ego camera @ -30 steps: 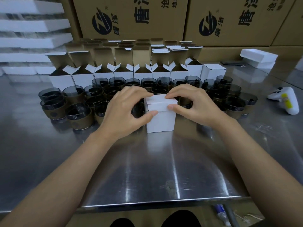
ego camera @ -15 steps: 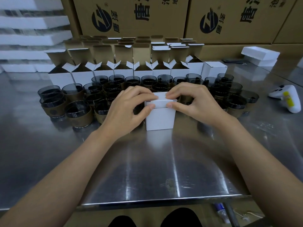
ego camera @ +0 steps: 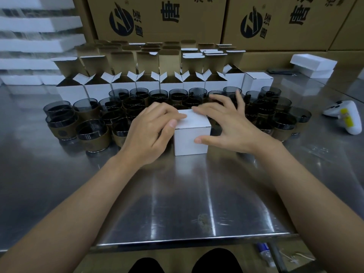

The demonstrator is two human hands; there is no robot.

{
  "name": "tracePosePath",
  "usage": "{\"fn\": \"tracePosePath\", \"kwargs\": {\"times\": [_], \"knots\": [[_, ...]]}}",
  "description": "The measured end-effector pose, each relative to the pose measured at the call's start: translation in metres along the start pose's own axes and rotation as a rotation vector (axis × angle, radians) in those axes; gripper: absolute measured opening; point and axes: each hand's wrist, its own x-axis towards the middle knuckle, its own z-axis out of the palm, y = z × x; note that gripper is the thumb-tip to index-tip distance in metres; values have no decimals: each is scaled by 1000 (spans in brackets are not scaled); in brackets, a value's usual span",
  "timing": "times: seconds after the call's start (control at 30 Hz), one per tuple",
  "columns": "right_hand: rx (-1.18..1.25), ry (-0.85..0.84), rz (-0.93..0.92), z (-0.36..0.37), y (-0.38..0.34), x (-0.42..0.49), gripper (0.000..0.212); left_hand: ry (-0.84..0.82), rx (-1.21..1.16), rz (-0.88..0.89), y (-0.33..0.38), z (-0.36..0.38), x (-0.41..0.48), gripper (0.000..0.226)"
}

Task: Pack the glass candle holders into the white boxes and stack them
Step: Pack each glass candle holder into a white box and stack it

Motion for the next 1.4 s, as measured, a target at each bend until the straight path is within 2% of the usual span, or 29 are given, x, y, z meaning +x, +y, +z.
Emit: {"fn": "tracePosePath", "kwargs": {"times": [0.07, 0.17, 0.3, 0.4, 0.47, 0.57, 0.73, 1.2, 1.4], "knots": [[26, 4, 5, 2, -2, 0, 73, 50, -15, -25, 0, 1, 0, 46], [196, 69, 8, -5, -5, 2, 66, 159, -45, -55, 2, 5, 0, 46], [509, 259, 89, -35, 7, -1, 56, 262, -25, -84, 8, 13, 1, 44], [630, 450, 194, -61, 29, 5, 49, 206, 66, -43, 15, 22, 7, 44], [519, 494, 301, -73, 53, 19, 57, 118, 123, 24, 20, 30, 10, 44], [250, 412, 411, -83, 96, 51, 80, 24, 180, 149, 23, 37, 14, 43], [61, 196, 459, -71, 153, 93, 86, 38, 235, 213, 14, 36, 19, 40], [-45, -26, 503, -36, 204, 118, 94, -4, 207, 220, 9, 42, 22, 44], [-126, -70, 475, -41, 211, 120, 89, -67, 217, 186, 10, 42, 23, 40]]}}
